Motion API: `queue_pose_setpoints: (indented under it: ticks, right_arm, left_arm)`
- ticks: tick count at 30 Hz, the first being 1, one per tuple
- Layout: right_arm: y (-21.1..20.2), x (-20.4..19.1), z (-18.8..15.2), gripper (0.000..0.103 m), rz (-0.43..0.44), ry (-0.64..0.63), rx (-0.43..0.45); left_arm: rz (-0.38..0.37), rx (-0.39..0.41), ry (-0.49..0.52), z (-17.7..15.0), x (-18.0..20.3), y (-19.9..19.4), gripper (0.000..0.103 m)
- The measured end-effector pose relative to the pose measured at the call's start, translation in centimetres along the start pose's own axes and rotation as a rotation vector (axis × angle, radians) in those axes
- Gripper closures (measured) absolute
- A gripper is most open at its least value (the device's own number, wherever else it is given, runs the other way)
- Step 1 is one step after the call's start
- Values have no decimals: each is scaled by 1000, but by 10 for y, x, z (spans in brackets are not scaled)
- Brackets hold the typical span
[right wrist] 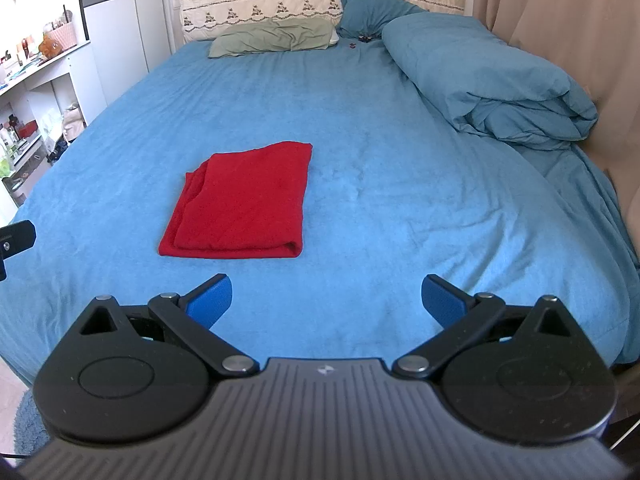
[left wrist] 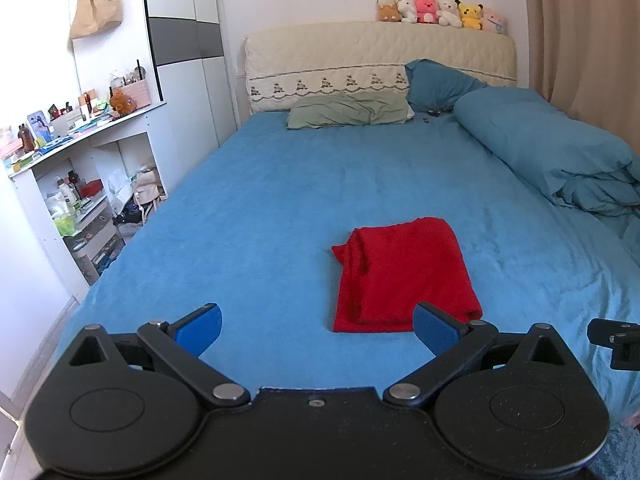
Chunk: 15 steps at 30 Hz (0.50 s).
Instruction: Fold small clothes
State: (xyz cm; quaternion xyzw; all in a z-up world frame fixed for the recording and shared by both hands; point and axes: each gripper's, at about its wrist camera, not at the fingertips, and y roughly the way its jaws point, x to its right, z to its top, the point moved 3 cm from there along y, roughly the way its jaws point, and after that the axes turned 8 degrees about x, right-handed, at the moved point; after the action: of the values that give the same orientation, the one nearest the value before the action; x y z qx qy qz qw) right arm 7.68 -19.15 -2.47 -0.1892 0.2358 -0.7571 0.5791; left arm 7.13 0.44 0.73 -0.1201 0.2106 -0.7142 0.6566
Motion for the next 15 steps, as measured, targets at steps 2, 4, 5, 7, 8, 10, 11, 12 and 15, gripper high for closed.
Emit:
queue_pose_setpoints:
  ticks: [2,4,5,7,8,10,11,12,15]
  right_arm:
    - [0,0,0,0,3,-2,1]
    - [-1,0,0,0,6,-4,1]
    - [-1,0,0,0,6,-4,2]
    - [-1,1,0,0,7,-3,2]
    - [-2,0,0,0,7,-2,2]
    - [-2,0,0,0,6,-9,3]
    - [-2,-1,0,0,6,-9,3]
    - [-3,-2,1,0,7,-8,4]
    - [-3,-1,2,0,9,-4,4]
  left_arm:
    - [3,-1,0,1,1,0,0]
    - [2,-3,-4,1,1,0,0]
    - [3,-2,-7,1,1,0,0]
    - [11,-5,-6,2,2,0,0]
    - [20,-5,-5,2,2,0,0]
    - [32,-5,-5,3,2,0,0]
    - [30,-4,-3,3,2,0,0]
    - [30,-1,-4,3,3,-1,0]
    - [24,9,-8,4,2,-2,0]
